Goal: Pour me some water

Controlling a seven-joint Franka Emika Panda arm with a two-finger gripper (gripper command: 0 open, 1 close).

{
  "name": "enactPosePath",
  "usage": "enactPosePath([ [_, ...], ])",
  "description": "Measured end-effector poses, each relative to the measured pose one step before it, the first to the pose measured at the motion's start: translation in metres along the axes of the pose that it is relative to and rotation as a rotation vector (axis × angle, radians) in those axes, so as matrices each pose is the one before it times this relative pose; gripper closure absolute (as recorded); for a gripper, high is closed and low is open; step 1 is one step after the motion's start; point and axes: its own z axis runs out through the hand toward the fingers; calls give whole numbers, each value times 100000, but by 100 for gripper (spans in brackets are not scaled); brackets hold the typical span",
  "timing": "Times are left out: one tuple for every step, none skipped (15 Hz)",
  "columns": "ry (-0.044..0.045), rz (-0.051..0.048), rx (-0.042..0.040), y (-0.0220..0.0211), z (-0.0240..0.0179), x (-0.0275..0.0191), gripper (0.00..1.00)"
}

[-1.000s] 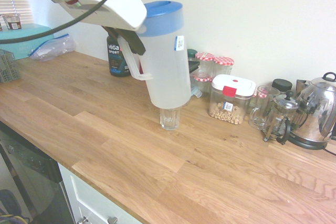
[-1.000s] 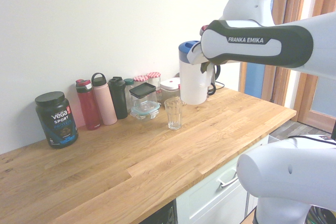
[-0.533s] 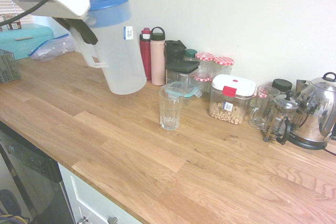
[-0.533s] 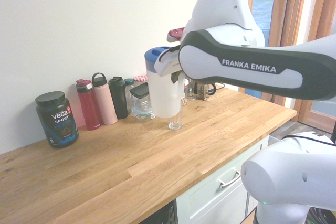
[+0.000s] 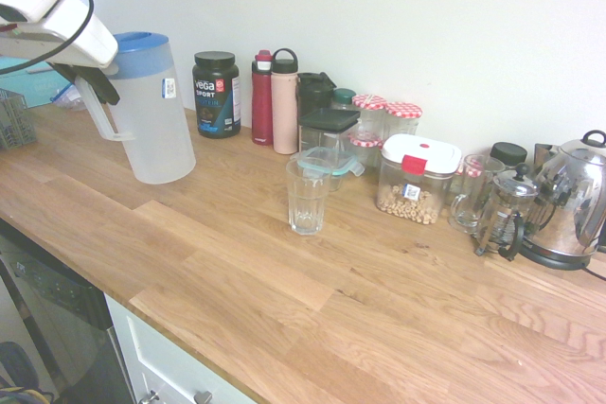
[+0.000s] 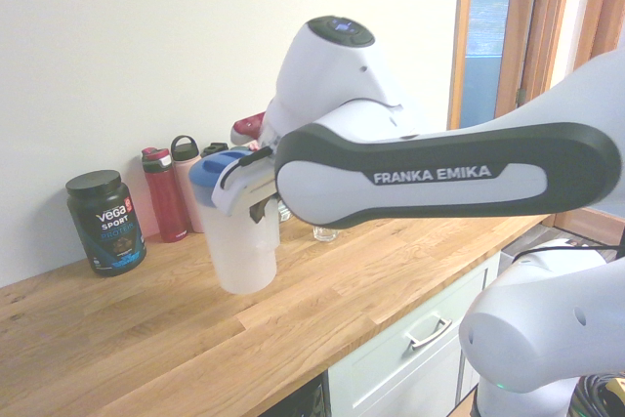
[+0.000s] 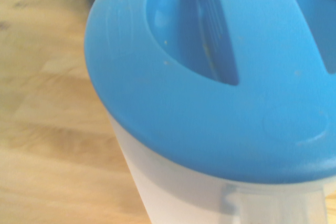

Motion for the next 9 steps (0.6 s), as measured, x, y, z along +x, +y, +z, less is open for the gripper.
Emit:
enactPosePath([
  [-3452, -1192, 586, -1160, 1114, -282, 100],
  [-2847, -928, 826, -1320, 1031, 74, 100],
  [-2255, -1193, 712, -1417, 1022, 197, 100],
  [-1913, -1146, 135, -1524, 928, 15, 100],
  [-1301, -595, -347, -1427, 772, 61, 100],
  [-721, -303, -674, -1249, 698, -58, 100],
  [-198, -8, -626, -1109, 630, -115, 100],
  [344, -4, -899, -776, 647, -111, 100],
  [565, 294, -1089, -637, 619, -9, 100],
])
